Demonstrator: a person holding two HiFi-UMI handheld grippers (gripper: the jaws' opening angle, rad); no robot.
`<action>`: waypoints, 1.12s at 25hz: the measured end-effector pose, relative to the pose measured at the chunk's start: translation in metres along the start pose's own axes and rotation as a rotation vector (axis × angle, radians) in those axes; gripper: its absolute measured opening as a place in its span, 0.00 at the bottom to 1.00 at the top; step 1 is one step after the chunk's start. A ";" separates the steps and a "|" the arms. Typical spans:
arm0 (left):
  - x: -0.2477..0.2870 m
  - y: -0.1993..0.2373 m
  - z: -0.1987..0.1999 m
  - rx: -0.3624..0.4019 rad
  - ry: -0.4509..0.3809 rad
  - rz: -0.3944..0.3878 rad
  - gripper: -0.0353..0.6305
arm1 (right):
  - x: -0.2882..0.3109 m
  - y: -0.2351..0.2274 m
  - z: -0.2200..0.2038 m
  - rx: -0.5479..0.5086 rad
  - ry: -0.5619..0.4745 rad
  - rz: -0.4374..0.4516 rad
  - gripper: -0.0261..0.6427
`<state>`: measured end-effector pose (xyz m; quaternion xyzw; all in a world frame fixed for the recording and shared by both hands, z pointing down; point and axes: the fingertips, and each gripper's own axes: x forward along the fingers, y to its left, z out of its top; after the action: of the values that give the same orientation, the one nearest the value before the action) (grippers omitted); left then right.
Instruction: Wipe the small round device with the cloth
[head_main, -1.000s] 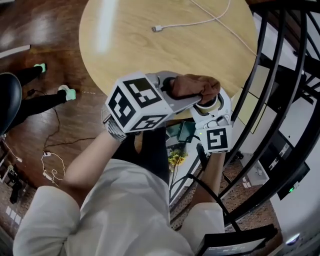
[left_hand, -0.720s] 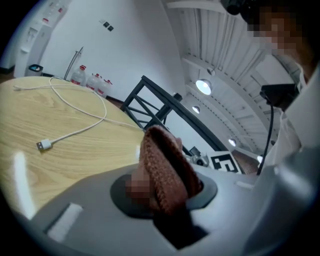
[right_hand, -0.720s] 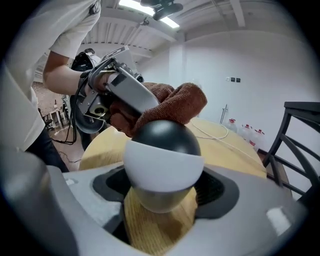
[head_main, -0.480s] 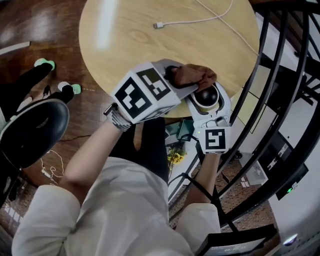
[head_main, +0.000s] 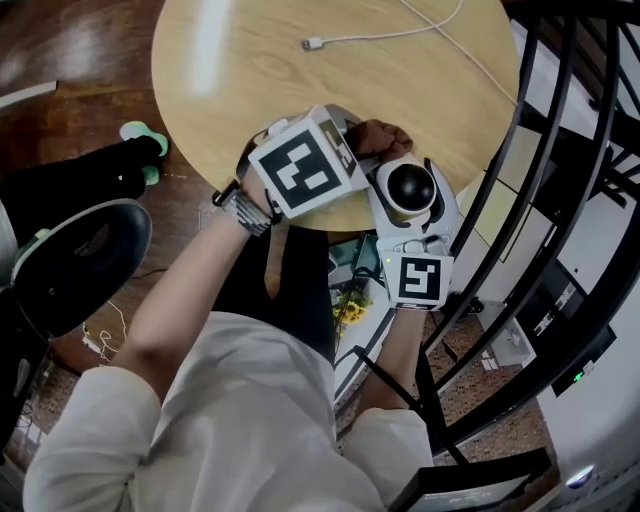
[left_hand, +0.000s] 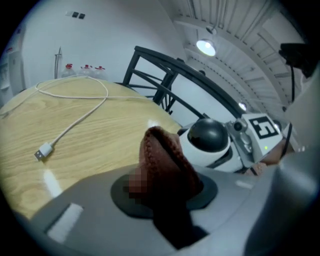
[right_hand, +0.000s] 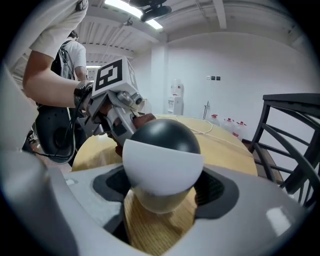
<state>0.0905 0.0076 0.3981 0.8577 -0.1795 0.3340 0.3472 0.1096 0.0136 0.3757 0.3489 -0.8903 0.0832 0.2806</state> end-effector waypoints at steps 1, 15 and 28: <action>0.003 0.004 -0.005 0.021 0.034 0.016 0.23 | 0.000 0.000 0.000 0.006 0.003 -0.001 0.59; -0.052 0.010 0.009 -0.194 -0.284 -0.057 0.24 | -0.004 -0.005 -0.010 0.137 -0.008 -0.186 0.58; -0.062 -0.047 0.039 -0.078 -0.270 -0.230 0.24 | -0.018 -0.002 -0.016 0.090 -0.006 -0.051 0.63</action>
<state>0.0893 0.0170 0.3110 0.8956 -0.1381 0.1665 0.3887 0.1285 0.0278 0.3792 0.3839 -0.8772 0.1153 0.2641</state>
